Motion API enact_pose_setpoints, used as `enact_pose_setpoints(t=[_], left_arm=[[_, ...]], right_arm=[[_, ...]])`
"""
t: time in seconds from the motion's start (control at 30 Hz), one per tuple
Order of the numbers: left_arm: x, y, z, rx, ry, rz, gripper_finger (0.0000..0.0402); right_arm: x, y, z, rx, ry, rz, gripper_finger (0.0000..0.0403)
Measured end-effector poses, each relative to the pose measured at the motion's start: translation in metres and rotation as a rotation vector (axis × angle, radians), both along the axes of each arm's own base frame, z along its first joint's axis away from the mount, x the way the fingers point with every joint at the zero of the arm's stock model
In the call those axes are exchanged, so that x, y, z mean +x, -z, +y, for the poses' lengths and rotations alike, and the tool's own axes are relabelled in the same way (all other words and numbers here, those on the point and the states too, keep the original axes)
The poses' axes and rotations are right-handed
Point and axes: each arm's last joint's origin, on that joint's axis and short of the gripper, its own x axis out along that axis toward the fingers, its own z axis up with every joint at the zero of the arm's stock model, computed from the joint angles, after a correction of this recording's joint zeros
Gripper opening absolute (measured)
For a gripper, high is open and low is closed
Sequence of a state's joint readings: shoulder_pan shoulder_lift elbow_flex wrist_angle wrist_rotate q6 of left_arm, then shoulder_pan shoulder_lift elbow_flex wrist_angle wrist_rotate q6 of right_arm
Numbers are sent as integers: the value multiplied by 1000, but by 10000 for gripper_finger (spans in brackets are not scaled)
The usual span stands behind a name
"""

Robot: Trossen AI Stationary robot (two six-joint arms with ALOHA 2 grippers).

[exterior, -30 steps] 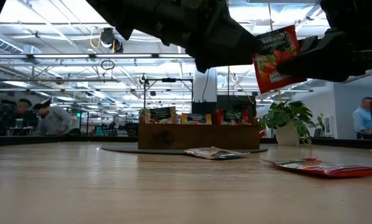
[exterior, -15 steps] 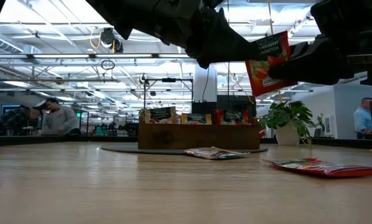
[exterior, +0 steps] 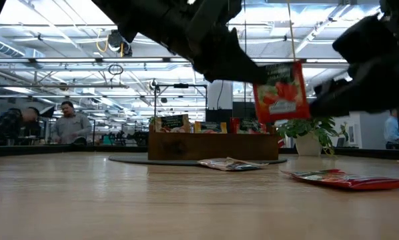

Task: Pick & Place Tea
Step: Put the red tea bag into the right section of the wooden organizer

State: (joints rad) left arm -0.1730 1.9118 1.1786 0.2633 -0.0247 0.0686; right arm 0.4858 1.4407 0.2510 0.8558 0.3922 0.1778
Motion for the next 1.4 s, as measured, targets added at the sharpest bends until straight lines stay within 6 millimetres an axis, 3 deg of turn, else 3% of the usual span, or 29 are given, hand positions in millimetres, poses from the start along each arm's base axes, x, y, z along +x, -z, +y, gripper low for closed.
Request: enact_pose_setpoints(t=[0.27,0.4,0.73,1.0,1.23,1.4], left_arm=[[-3,2,-9,28,-25,24,1],[-3,2,-9,32,-34,15,1],[-3,2,-8,35,-41,16,1],[-3,3,-8,37,-41,24,1],[-3,3,-7,58,-33,21,34],[-5,-3,-15,125,-5,-7,85]], right_arm=[[-10,-26,-7,109,23,-298,228],[0,-27,-8,91,20,-267,224],[27,-23,-2,91,13,-170,161],[34,-22,-2,24,4,-146,12],[36,-21,-8,-4,25,-135,2],[36,-15,-15,-25,53,-75,1]])
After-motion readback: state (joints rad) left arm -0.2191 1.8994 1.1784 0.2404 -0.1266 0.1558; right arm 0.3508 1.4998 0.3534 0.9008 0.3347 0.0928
